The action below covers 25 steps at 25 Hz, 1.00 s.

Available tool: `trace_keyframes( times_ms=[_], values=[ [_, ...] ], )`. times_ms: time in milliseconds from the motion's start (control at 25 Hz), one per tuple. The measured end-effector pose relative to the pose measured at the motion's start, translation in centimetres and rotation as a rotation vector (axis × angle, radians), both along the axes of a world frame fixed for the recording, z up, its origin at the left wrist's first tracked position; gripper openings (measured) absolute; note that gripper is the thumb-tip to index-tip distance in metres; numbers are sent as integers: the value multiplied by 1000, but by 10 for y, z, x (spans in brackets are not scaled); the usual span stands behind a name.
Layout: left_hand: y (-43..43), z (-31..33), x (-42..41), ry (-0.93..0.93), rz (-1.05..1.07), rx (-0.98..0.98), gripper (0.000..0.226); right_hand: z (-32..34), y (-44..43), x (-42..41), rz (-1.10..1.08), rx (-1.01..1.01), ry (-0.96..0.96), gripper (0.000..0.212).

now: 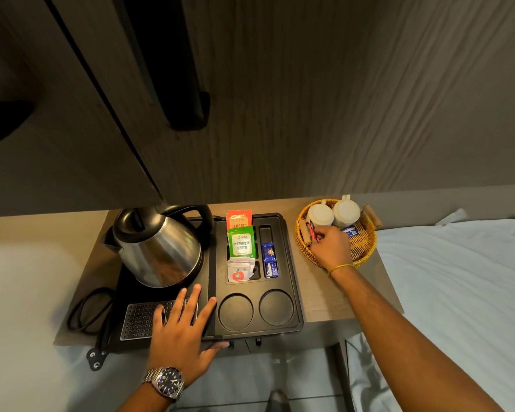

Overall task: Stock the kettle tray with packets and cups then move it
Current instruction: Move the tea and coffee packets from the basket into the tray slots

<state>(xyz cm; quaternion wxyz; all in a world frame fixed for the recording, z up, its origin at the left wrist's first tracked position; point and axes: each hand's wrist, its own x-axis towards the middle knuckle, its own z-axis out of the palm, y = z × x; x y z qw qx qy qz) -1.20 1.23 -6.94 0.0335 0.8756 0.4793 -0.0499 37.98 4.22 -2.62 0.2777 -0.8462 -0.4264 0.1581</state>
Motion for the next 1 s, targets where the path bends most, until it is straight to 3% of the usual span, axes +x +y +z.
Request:
trace_keyframes(
  times_ms=[360,520,640,1000],
  values=[
    [1,0,1,2,14,-20,99,24,-27,-6,-248,332,269,26],
    [0,1,2,12,17,-38,99,30,-19,-52,-161,354,398,26],
    [0,1,1,11,21,-46,99,25,-4,-93,-61,332,330,16],
    [-1,2,1,11,14,-41,98,0,33,-122,-106,135,86,13]
  ],
)
